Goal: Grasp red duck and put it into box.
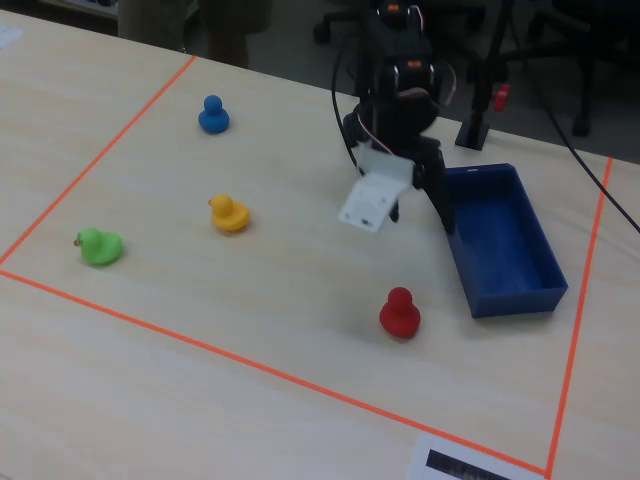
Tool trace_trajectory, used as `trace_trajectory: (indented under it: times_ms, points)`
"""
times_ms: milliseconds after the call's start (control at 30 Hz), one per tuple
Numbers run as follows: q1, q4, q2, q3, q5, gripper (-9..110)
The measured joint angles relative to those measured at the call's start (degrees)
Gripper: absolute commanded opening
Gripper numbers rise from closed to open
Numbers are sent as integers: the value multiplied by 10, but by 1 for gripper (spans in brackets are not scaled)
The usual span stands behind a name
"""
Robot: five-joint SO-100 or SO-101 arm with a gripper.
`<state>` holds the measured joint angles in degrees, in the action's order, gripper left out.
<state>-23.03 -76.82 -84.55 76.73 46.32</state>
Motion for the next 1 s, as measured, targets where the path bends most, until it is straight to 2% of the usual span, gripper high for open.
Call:
trace_trajectory:
  times_ms: [133,333,667,1000]
  points:
    - [-19,4,133,-100,-9,42]
    - [-11,27,256,-167,9,41]
    - [61,27,302,-251,63,42]
    - [62,30,334,-253,55,38]
